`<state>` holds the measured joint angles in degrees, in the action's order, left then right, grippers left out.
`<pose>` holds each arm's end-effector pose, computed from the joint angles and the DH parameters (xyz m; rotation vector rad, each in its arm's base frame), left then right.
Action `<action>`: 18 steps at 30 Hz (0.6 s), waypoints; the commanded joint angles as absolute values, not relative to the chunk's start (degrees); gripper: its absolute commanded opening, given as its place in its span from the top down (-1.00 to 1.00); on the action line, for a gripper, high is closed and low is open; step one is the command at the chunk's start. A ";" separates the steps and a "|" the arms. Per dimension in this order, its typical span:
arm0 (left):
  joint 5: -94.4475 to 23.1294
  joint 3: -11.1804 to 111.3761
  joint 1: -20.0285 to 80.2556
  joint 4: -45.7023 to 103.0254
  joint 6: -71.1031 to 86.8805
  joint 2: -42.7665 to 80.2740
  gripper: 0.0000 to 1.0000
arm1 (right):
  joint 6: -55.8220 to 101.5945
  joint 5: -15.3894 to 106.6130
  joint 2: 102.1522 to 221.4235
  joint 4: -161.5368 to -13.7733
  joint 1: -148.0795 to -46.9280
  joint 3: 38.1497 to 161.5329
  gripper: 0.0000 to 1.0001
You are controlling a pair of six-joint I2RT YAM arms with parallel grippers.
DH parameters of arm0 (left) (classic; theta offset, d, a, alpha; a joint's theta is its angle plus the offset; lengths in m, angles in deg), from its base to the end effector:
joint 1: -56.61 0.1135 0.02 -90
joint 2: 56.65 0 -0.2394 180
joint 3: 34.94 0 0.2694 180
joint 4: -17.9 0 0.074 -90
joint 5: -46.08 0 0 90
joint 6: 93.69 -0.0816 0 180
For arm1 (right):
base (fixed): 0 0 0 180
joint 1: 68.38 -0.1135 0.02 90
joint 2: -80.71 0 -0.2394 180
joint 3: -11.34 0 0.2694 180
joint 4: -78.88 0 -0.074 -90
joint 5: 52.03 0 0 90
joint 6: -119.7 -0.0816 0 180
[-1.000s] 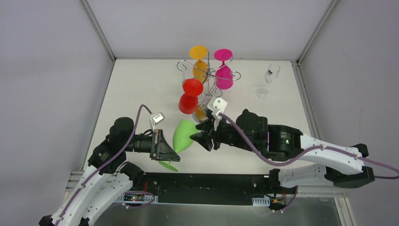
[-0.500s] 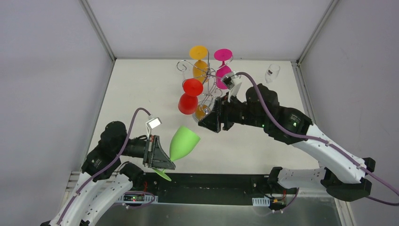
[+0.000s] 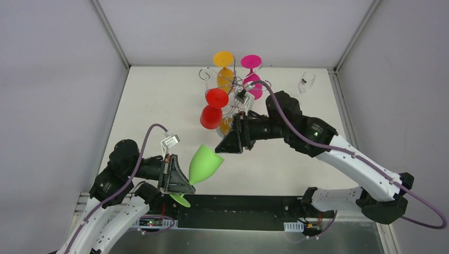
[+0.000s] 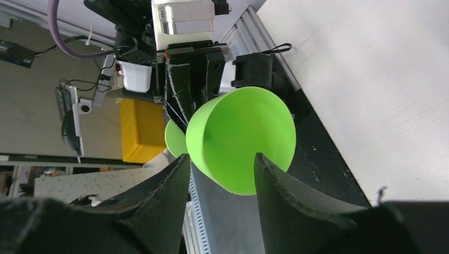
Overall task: Take the wine glass off the wine glass rack
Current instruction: Place the wine glass at the center of the board.
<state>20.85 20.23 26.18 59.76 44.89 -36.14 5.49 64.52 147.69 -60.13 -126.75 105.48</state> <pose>0.0706 -0.1271 0.3370 0.7079 1.9304 -1.8847 0.1309 0.2821 0.4217 -0.9418 1.8049 1.3901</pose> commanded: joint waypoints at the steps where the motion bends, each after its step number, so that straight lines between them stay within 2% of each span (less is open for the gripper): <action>1: 23.56 21.79 25.70 57.97 43.42 -37.51 1.00 | 2.63 72.13 149.16 -66.45 -126.64 105.18 0.01; 12: 24.50 21.22 25.68 57.93 43.30 -38.75 1.00 | -3.06 83.92 150.66 -78.12 -126.64 101.43 0.10; 18: 24.71 21.16 25.73 57.92 42.98 -38.98 1.00 | -3.85 86.12 151.87 -78.68 -126.71 101.64 0.26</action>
